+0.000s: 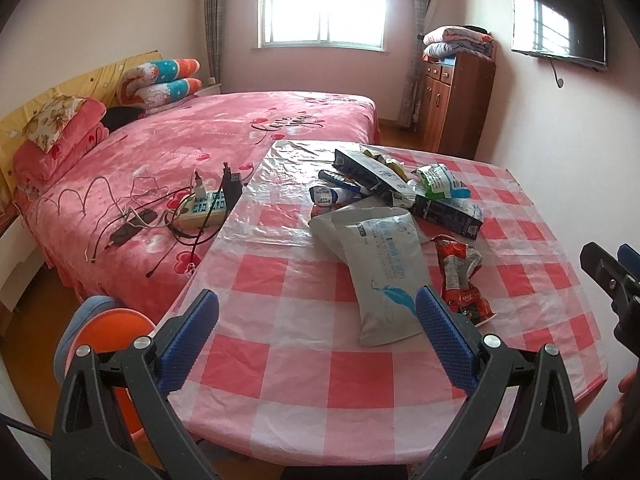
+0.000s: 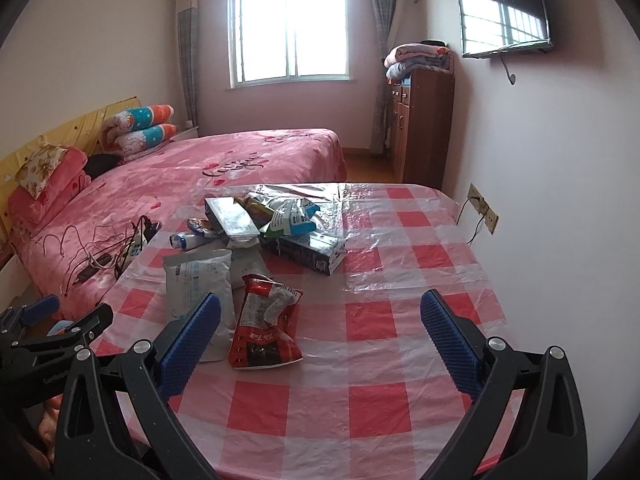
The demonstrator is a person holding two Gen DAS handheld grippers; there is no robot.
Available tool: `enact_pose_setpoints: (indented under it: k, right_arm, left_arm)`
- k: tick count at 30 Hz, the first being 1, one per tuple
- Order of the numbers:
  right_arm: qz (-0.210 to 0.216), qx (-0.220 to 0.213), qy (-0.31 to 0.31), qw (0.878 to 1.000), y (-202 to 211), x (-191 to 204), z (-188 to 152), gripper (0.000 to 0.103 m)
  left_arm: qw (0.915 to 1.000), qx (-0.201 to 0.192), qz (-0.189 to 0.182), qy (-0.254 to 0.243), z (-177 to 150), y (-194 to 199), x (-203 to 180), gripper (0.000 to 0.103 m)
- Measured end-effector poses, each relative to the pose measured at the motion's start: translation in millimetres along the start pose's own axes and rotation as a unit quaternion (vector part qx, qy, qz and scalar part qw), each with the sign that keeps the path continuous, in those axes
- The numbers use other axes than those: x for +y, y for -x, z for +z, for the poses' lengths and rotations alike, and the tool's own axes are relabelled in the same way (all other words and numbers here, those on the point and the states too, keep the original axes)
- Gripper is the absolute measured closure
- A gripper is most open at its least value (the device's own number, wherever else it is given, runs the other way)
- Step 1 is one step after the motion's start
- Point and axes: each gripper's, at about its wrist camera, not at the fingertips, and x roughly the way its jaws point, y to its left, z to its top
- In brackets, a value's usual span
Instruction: Collect trash
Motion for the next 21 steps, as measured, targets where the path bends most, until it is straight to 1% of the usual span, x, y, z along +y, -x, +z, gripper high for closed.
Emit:
enact_pose_setpoints:
  k: [8,16,21]
  right_arm:
    - [-0.011,-0.001,-0.012,1.0,0.3,-4.9,-0.9,0.004]
    - [-0.012,0.009,-0.015,1.0,-9.7,-8.8,-6.1,0.004]
    - [0.0,0.02,-0.015,1.0,-21.7,-11.0,-11.2,0.004]
  left_arm:
    - [1.0,0.004,-0.008,0.004,-4.2,-0.6,1.7,0.004]
    - [0.9999,0.012,-0.004,-0.007,-10.5,-8.7,-3.3,0.004]
    - [0.9995,0.019,-0.023,-0.01,-14.0,-15.5,-6.3,0.004]
